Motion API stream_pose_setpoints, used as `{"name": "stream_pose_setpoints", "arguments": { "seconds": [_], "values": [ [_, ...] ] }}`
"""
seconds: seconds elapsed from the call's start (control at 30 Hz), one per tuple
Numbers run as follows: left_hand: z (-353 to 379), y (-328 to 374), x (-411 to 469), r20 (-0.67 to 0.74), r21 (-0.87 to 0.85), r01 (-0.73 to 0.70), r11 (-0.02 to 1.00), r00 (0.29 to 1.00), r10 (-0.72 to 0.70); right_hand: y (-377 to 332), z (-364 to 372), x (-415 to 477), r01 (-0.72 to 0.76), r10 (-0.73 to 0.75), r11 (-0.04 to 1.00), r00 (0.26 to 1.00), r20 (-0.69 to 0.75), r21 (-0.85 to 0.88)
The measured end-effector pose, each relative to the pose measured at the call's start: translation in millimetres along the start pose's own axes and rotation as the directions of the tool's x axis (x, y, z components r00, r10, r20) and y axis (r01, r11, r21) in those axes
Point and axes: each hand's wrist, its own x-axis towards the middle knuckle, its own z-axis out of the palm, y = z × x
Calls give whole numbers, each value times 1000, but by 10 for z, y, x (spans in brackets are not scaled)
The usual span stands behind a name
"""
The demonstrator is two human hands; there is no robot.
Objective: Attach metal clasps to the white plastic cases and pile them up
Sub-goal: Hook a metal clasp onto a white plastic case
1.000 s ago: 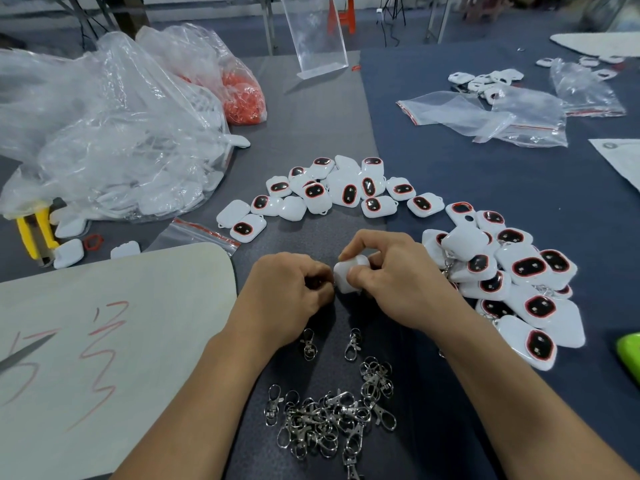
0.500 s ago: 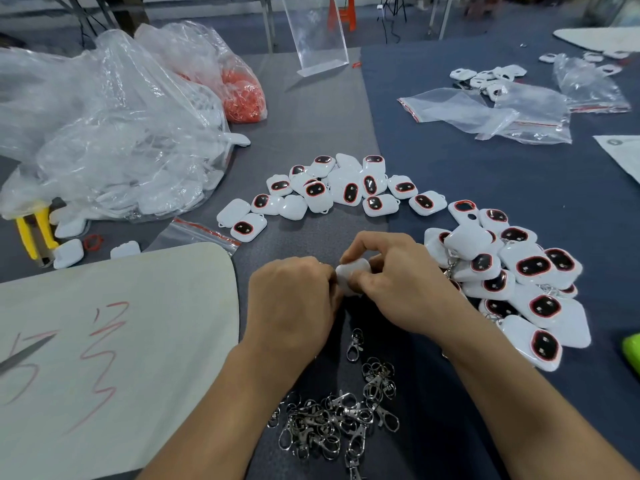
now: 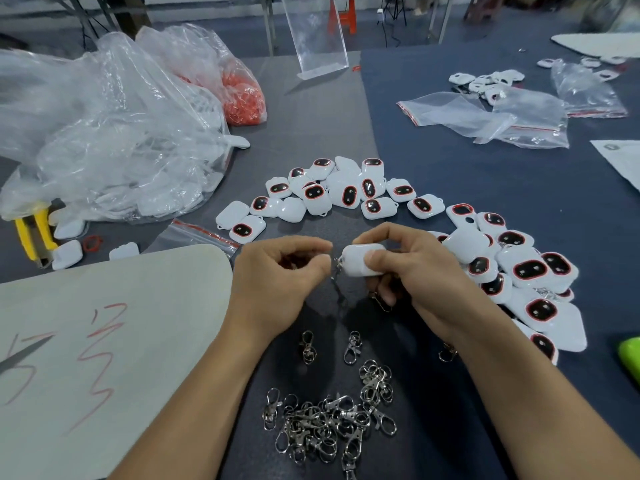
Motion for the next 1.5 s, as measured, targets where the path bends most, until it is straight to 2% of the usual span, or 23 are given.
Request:
{"name": "stream_pose_setpoints", "arguments": {
  "seconds": [0.1, 0.23, 0.47, 0.57, 0.67, 0.73, 0.83, 0.9, 0.97, 1.0, 1.03, 1.1, 1.13, 1.2, 1.3, 1.37, 1.43, 1.5],
  "values": [
    [-32, -15, 38, 113, -176, 106, 979, 990, -87, 2, -17, 10, -26, 26, 996, 1000, -1, 86],
    [-2, -13, 27, 192, -139, 97, 985, 979, -69, -4, -11, 1, -52, 48, 979, 999, 23, 195],
    [48, 15, 18, 180, -204, 89, 975, 982, -52, -22, 17, -28, -99, 76, 950, 993, 89, 296],
    [17, 21, 27, 178, -148, 36, 988, 984, -9, -16, 26, -34, -101, 72, 946, 992, 103, 309],
    [-47, 55, 44, 224, -135, -76, 988, 969, 105, -10, 28, -47, -97, 61, 937, 991, 115, 335],
    [-73, 69, 47, 239, -67, -148, 987, 958, 160, -3, 34, -56, -102, 71, 932, 993, 99, 349],
    [-86, 56, 24, 225, 156, -299, 942, 939, 261, 16, 62, -63, -106, 88, 930, 994, 66, 353],
    [-85, 61, 11, 207, 355, -449, 820, 893, 399, 28, 105, -69, -108, 98, 930, 994, 44, 351],
    [-84, 49, 2, 176, 466, -507, 725, 857, 485, 35, 140, -73, -116, 112, 921, 993, 32, 371],
    [-78, 41, -11, 138, 465, -480, 744, 869, 474, 33, 149, -74, -122, 118, 917, 992, 36, 381],
    [-66, 33, -25, 92, 410, -417, 811, 904, 419, 26, 152, -78, -130, 120, 913, 992, 49, 387],
    [-33, 23, -31, 52, 134, -199, 971, 980, 194, 0, 152, -83, -145, 116, 902, 989, 93, 406],
    [-9, 33, -28, 84, -25, -81, 996, 993, 82, -10, 146, -87, -153, 118, 894, 987, 110, 420],
    [23, 64, -23, 191, -244, 92, 965, 981, -45, -26, 126, -88, -169, 130, 881, 984, 119, 441],
    [29, 81, -9, 295, -392, 241, 888, 947, -127, -37, 97, -94, -174, 134, 888, 983, 122, 426],
    [21, 77, 10, 280, -367, 194, 910, 956, -91, -29, 91, -95, -172, 132, 884, 984, 119, 435],
    [1, 68, 21, 241, -230, 32, 973, 970, 26, -13, 96, -91, -160, 137, 881, 987, 84, 446],
    [-26, 56, 23, 216, -37, -144, 989, 965, 148, 7, 109, -80, -123, 124, 896, 992, 25, 427]
  ]
}}
